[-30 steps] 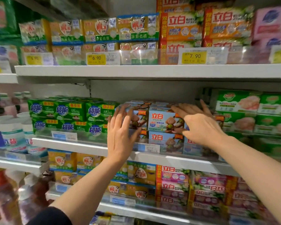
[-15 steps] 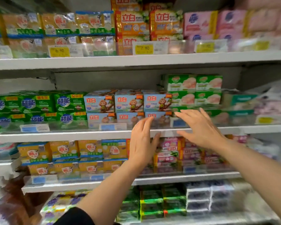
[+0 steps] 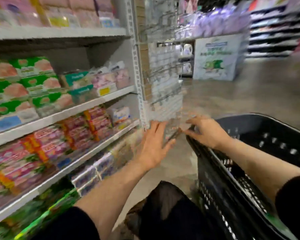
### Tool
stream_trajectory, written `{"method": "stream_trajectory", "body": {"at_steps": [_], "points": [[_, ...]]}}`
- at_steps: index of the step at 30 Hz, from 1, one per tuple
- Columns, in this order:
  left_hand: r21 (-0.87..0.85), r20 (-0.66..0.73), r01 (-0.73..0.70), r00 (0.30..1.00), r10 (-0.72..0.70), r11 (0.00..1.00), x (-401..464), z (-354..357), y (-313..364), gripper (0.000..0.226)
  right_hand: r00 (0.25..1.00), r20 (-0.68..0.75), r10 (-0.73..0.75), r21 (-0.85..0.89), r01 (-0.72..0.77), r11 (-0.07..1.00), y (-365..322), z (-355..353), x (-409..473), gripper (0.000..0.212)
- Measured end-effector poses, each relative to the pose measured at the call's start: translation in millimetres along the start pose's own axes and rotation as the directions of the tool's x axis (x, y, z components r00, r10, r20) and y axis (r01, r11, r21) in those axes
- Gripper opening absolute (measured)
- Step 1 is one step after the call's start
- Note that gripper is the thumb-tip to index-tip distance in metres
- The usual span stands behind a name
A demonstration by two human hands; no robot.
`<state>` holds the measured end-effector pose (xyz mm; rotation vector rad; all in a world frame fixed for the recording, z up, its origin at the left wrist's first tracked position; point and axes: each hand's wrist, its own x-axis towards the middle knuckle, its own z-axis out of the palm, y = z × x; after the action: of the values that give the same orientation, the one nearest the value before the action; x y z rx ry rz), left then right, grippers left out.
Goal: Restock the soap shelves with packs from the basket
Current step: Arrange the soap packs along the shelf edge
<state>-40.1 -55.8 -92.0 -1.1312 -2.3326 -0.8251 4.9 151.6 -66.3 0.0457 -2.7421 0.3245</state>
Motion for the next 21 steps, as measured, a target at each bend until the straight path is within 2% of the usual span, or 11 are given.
{"method": "stream_trajectory", "body": {"at_steps": [4,7,9,12,16,18,21], "points": [[-0.18,0.194,-0.102,0.971,0.137,0.978,29.3,70.0,63.9,0.053,0.973,-0.023,0.228,-0.073,-0.229,0.971,74.3,-15.5,-66.1,0.038],[-0.212,0.283,-0.21,0.921,0.266,0.954,43.4,122.0,98.3,0.052,0.932,-0.01,0.362,-0.081,-0.361,0.929,118.9,-18.5,-111.1,0.027],[-0.228,0.363,-0.279,0.865,0.347,0.933,51.1,150.6,117.5,0.053,0.894,0.038,0.446,-0.088,-0.441,0.893,144.1,-14.6,-137.3,0.024],[-0.238,0.507,-0.383,0.735,0.45,0.893,68.2,188.7,134.4,0.055,0.812,0.147,0.565,-0.103,-0.555,0.825,174.8,-4.5,-160.2,0.031],[-0.145,0.731,-0.432,0.559,0.39,0.89,89.6,233.2,130.7,0.065,0.68,0.372,0.632,-0.092,-0.65,0.754,203.9,14.1,-160.1,0.036],[-0.084,0.798,-0.434,0.509,0.321,0.897,96.7,252.8,124.9,0.068,0.603,0.482,0.636,-0.105,-0.681,0.725,215.8,23.4,-153.7,0.038],[-0.034,0.855,-0.43,0.454,0.249,0.902,104.9,284.2,119.6,0.071,0.548,0.513,0.66,-0.107,-0.722,0.683,232.9,42.0,-146.5,0.043]]}}
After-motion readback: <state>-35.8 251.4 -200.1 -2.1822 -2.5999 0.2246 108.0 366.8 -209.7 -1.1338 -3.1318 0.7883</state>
